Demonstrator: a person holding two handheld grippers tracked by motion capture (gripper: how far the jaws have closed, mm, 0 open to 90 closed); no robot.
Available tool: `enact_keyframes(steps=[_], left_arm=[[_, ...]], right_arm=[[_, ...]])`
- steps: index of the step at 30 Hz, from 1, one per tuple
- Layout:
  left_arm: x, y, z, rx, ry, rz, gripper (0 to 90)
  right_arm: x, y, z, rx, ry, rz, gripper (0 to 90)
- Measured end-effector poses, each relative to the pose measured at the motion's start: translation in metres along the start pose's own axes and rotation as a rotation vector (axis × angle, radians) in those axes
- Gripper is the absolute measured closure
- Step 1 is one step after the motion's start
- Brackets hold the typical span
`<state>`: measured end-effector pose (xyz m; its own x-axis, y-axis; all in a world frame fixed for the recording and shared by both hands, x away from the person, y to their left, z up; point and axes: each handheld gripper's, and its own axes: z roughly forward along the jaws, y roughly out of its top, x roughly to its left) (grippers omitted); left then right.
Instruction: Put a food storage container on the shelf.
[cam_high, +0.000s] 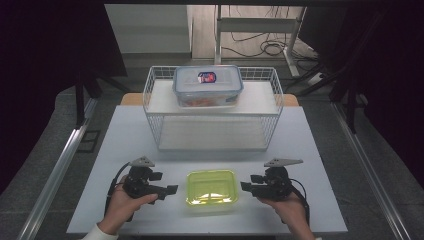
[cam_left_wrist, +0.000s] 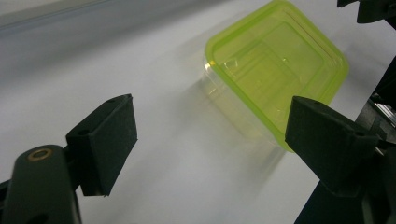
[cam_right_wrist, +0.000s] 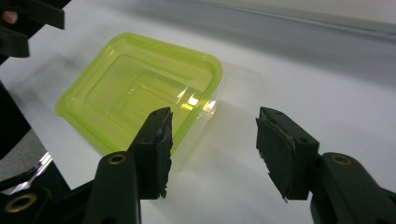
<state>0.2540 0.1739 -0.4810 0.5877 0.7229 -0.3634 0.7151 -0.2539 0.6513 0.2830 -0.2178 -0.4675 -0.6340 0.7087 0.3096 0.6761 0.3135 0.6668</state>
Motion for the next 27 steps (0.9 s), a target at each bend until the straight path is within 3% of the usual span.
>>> enact_keyframes(steps=[4,6,17,27], left_arm=[[-0.004,-0.002,0.007,-0.034,0.000,-0.026,20.3],[-0.004,-0.002,0.010,-0.039,-0.022,-0.046,21.4],[-0.008,0.002,0.036,-0.005,-0.090,-0.113,26.6],[-0.010,0.002,0.048,0.033,-0.119,-0.142,36.4]], right_arm=[[0.001,0.000,0.004,0.005,0.016,0.011,43.2],[0.001,0.000,0.005,0.002,0.015,0.016,43.0],[0.003,0.002,0.019,0.032,0.035,0.016,43.0],[0.001,0.001,0.028,0.046,0.034,0.031,43.7]])
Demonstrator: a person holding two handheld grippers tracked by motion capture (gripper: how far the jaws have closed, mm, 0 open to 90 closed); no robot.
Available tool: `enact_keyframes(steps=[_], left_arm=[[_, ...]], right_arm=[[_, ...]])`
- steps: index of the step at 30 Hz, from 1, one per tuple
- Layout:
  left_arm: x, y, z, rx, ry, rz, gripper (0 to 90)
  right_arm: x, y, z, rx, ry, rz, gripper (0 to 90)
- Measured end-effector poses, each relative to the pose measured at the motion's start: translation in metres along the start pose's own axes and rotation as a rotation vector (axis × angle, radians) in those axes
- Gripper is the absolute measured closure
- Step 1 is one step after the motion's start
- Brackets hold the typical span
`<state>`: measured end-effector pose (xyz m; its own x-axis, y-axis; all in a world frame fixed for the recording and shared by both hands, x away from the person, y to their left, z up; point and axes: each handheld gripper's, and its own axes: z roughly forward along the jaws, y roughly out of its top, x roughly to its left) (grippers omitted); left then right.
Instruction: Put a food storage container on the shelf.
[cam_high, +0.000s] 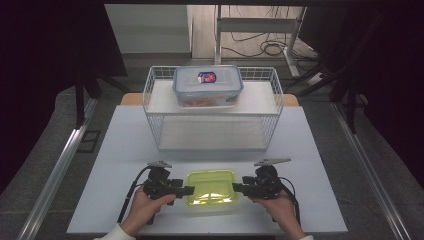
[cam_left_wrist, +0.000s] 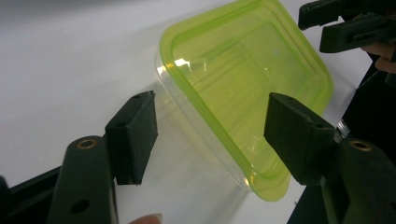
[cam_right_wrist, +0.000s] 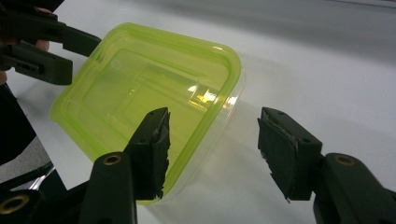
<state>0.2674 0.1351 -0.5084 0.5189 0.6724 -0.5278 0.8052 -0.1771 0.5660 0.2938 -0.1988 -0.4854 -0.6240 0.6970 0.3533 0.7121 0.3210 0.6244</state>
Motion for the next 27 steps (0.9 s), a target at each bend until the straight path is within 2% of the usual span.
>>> enact_keyframes(steps=[7,11,16,18,24,27], left_arm=[[0.002,0.000,0.005,0.019,-0.033,-0.015,44.4],[0.002,-0.001,0.007,0.024,-0.023,-0.007,50.1],[0.001,-0.001,0.006,0.023,-0.022,-0.001,54.4],[0.000,-0.002,0.006,0.017,-0.024,0.004,56.4],[-0.004,-0.005,0.003,-0.004,-0.002,0.027,62.9],[-0.003,-0.009,0.003,-0.017,-0.028,0.001,65.2]], right_arm=[[0.000,0.000,0.011,0.010,0.026,0.010,45.7],[0.000,0.000,0.018,0.030,0.046,0.019,50.1],[-0.002,-0.002,0.017,0.033,0.071,0.050,61.4],[-0.004,-0.003,0.016,0.035,0.094,0.069,63.5],[-0.002,-0.007,0.013,0.022,0.109,0.091,66.9],[0.000,-0.009,0.010,0.017,0.110,0.088,67.9]])
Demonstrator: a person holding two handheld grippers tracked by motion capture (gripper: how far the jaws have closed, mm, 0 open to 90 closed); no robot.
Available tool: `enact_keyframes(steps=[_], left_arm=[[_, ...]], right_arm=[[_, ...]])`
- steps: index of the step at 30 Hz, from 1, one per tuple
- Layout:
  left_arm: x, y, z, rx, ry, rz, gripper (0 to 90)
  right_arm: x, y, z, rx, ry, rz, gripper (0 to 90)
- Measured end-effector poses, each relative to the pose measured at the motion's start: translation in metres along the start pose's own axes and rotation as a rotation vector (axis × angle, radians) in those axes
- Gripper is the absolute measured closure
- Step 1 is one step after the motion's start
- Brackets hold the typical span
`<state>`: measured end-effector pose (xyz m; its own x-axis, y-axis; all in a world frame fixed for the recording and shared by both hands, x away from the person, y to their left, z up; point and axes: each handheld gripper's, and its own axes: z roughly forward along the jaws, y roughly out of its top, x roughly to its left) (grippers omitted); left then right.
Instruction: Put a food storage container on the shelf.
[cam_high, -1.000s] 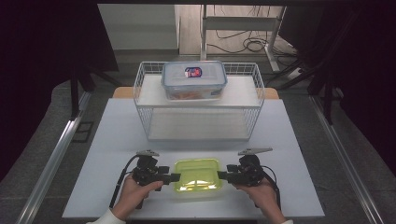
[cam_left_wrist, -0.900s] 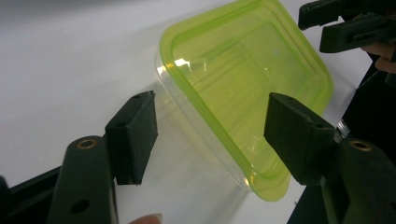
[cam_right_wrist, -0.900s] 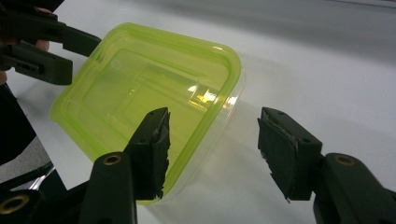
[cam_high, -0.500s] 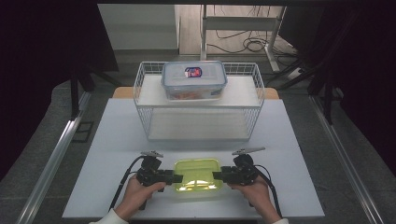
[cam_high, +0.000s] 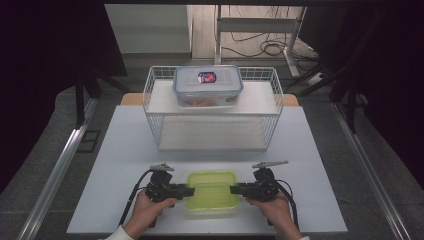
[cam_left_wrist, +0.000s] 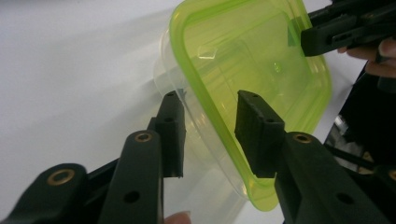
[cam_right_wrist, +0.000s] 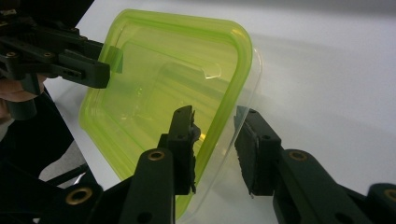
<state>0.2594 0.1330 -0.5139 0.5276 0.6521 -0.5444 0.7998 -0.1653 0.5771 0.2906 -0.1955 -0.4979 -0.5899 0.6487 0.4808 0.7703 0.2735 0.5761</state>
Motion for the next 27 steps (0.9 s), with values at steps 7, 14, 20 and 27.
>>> enact_keyframes(steps=[7,14,20,27], left_arm=[[-0.004,-0.002,-0.004,-0.016,0.015,0.029,70.3],[-0.009,-0.005,-0.007,-0.035,0.019,0.047,72.9],[-0.012,-0.006,-0.008,-0.048,0.026,0.058,76.9],[-0.016,-0.004,-0.015,-0.074,0.017,0.073,77.2]], right_arm=[[0.000,-0.004,-0.004,-0.022,0.017,0.017,72.9],[0.004,-0.006,-0.007,-0.045,0.005,0.022,76.2],[0.007,-0.007,-0.012,-0.057,-0.011,-0.007,79.3],[0.011,-0.006,-0.016,-0.074,-0.008,-0.019,79.3]])
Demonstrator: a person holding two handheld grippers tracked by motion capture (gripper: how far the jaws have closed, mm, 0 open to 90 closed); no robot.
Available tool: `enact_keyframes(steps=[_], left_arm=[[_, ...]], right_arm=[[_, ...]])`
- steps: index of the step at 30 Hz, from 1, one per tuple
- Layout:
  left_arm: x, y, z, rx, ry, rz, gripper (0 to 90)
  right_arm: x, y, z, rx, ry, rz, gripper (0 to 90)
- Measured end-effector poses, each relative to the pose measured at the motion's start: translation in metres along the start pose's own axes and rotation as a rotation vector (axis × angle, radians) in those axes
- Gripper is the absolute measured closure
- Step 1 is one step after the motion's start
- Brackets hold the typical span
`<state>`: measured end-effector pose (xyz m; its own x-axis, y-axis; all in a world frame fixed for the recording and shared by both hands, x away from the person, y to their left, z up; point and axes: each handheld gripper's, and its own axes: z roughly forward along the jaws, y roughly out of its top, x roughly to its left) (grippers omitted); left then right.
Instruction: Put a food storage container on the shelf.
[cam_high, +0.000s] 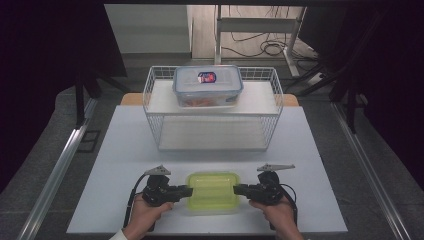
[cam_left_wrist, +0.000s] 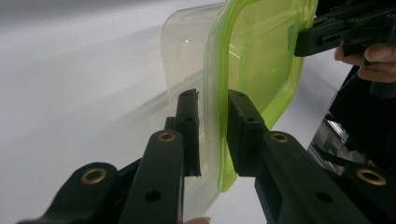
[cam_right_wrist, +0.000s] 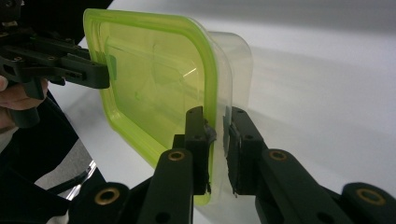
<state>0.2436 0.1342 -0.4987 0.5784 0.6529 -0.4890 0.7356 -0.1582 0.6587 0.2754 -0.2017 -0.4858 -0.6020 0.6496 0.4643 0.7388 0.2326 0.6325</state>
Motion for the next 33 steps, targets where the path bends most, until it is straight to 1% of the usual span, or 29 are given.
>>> enact_keyframes(steps=[2,4,7,15,20,23,26,29,33], left_arm=[[-0.002,0.002,-0.003,-0.008,0.001,0.006,77.1],[-0.002,0.003,-0.006,-0.014,-0.007,0.016,77.1],[-0.004,0.005,-0.009,-0.021,0.007,0.034,77.2],[-0.009,0.010,-0.013,-0.031,0.025,0.070,77.2],[-0.009,0.010,-0.014,-0.028,0.027,0.073,77.1],[-0.010,0.014,-0.016,-0.028,0.032,0.082,77.1],[-0.010,0.017,-0.018,-0.033,0.031,0.079,77.3],[-0.010,0.023,-0.023,-0.047,0.016,0.077,77.5],[-0.013,0.033,-0.030,-0.059,0.025,0.093,77.7]], right_arm=[[0.002,0.001,-0.002,-0.010,0.003,-0.008,79.3],[0.003,0.002,-0.003,-0.018,0.005,-0.013,79.3],[0.005,0.003,-0.004,-0.022,0.007,-0.025,79.2],[0.011,0.008,-0.008,-0.039,-0.009,-0.068,79.2],[0.013,0.011,-0.009,-0.037,-0.018,-0.083,79.2],[0.013,0.012,-0.010,-0.043,-0.018,-0.094,79.2],[0.015,0.015,-0.011,-0.047,-0.018,-0.098,79.2],[0.016,0.019,-0.013,-0.055,-0.014,-0.102,79.2],[0.020,0.027,-0.018,-0.068,-0.016,-0.118,79.2]])
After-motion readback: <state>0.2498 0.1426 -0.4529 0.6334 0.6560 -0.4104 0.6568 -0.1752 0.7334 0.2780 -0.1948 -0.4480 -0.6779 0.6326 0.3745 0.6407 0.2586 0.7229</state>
